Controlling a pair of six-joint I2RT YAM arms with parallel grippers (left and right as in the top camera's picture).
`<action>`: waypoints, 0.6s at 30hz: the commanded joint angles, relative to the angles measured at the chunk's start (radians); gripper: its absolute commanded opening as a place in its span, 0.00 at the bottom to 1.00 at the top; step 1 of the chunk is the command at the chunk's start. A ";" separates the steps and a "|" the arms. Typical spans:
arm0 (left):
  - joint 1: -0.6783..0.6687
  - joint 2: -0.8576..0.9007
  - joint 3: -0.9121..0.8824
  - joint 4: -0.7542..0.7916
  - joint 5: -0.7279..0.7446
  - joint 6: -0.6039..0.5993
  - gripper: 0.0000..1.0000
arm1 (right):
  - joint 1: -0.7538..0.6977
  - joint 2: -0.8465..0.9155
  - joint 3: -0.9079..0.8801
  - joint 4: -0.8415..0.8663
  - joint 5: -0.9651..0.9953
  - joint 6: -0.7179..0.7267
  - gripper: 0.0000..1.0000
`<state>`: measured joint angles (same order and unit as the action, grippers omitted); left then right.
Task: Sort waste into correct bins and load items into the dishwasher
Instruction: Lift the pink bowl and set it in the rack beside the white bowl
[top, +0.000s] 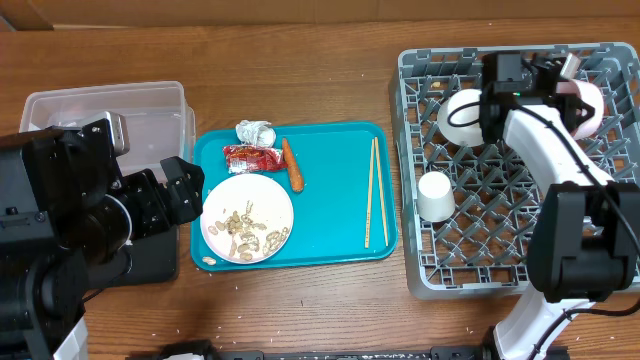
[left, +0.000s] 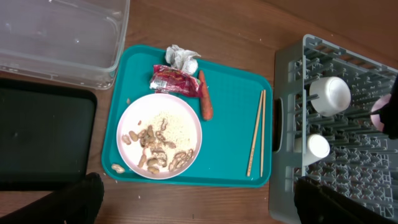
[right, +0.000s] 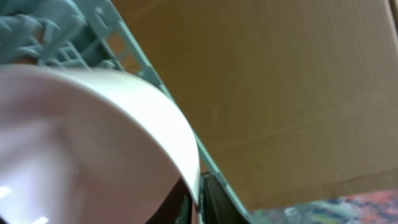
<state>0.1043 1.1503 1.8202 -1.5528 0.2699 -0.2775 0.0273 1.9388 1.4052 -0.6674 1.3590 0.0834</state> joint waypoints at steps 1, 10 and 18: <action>-0.007 0.002 0.016 0.001 0.011 0.008 1.00 | 0.080 0.003 0.010 -0.008 -0.024 -0.006 0.51; -0.007 0.002 0.016 0.002 0.011 0.008 1.00 | 0.217 -0.062 0.023 -0.138 -0.123 0.074 0.93; -0.007 0.002 0.016 0.002 0.011 0.008 1.00 | 0.359 -0.295 0.235 -0.443 -0.925 0.161 0.84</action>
<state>0.1043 1.1503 1.8202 -1.5524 0.2699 -0.2775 0.3416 1.7855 1.5375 -1.0756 0.8528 0.1982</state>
